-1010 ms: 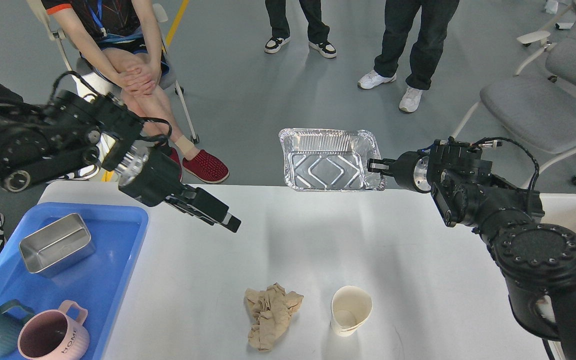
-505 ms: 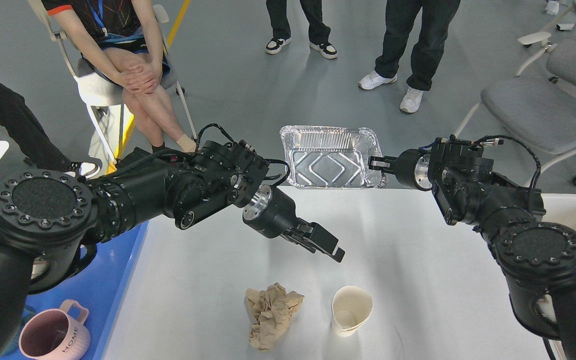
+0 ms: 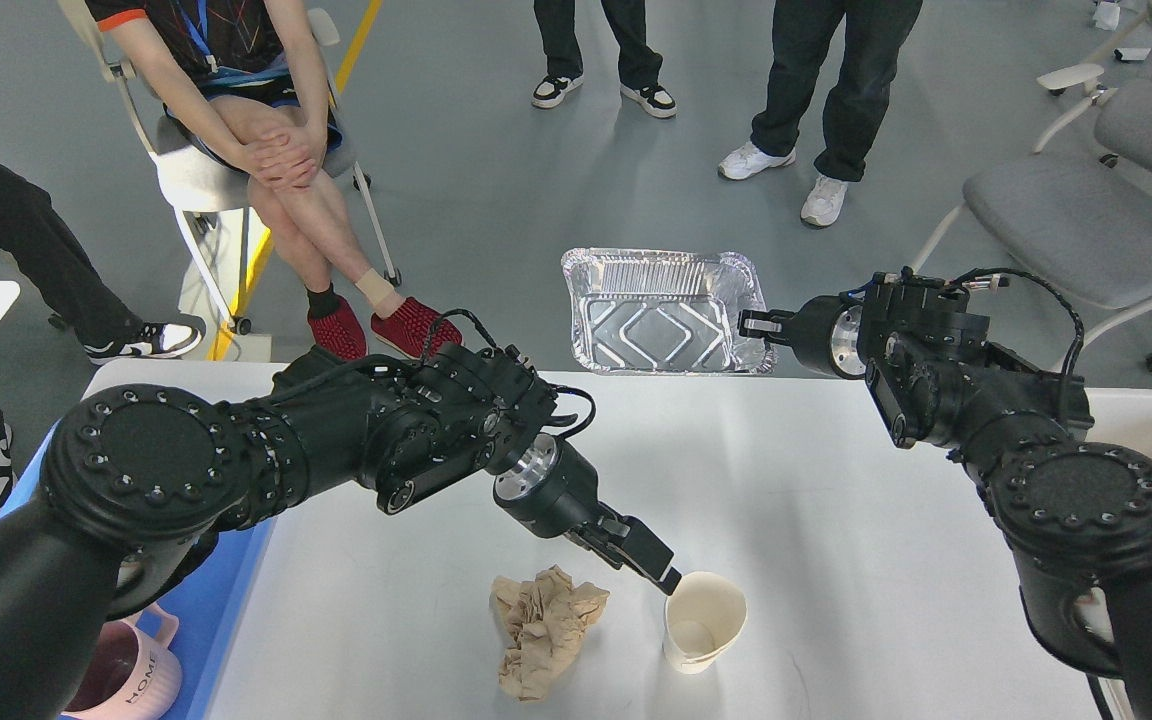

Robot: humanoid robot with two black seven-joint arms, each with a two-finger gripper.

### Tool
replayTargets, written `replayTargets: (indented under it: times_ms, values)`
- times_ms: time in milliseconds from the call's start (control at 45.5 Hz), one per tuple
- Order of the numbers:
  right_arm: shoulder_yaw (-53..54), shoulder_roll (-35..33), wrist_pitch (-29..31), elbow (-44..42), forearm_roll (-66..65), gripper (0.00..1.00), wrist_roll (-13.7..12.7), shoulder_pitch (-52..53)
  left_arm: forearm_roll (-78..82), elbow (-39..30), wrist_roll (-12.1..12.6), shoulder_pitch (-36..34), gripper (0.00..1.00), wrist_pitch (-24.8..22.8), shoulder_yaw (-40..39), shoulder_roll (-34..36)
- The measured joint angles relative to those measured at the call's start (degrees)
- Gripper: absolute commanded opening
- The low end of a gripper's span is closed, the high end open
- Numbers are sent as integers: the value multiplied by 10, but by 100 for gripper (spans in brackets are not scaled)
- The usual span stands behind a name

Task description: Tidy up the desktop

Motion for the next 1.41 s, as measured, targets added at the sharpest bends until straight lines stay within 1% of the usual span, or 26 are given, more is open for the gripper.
replayTargets:
  times_ms: [132, 263, 351, 461, 659, 834, 1010, 1142, 1317, 1405]
  values:
    - [0, -1, -1, 0, 0, 0, 0, -2, 2, 39, 6, 23, 78, 33, 0, -17]
    - [0, -1, -2, 0, 0, 0, 1, -2, -2, 43, 24, 39, 78, 48, -3, -19]
    - [0, -1, -2, 0, 0, 0, 1, -2, -3, 43, 31, 44, 78, 50, -3, -19]
    - [0, 0, -2, 0, 0, 0, 1, -2, -4, 44, 33, 53, 78, 54, -3, -19]
    - [0, 0, -2, 0, 0, 0, 1, -1, -4, 42, 34, 68, 78, 82, -5, -18]
    - [1, -3, -2, 0, 0, 0, 1, -1, -4, 42, 39, 75, 78, 95, -5, -18]
    - [1, -8, -2, 0, 0, 0, 1, -1, -9, 42, 41, 81, 78, 118, -8, -17]
    - [1, -9, -2, 0, 0, 0, 1, -1, -28, 42, 41, 77, 78, 111, -8, -17]
    - [1, -8, -2, 0, 0, 0, 1, 0, -44, 42, 38, 60, 78, 73, -10, -18]
    - [1, -7, -2, 0, 0, 0, 1, 1, -54, 42, 37, 52, 78, 61, -14, -18]
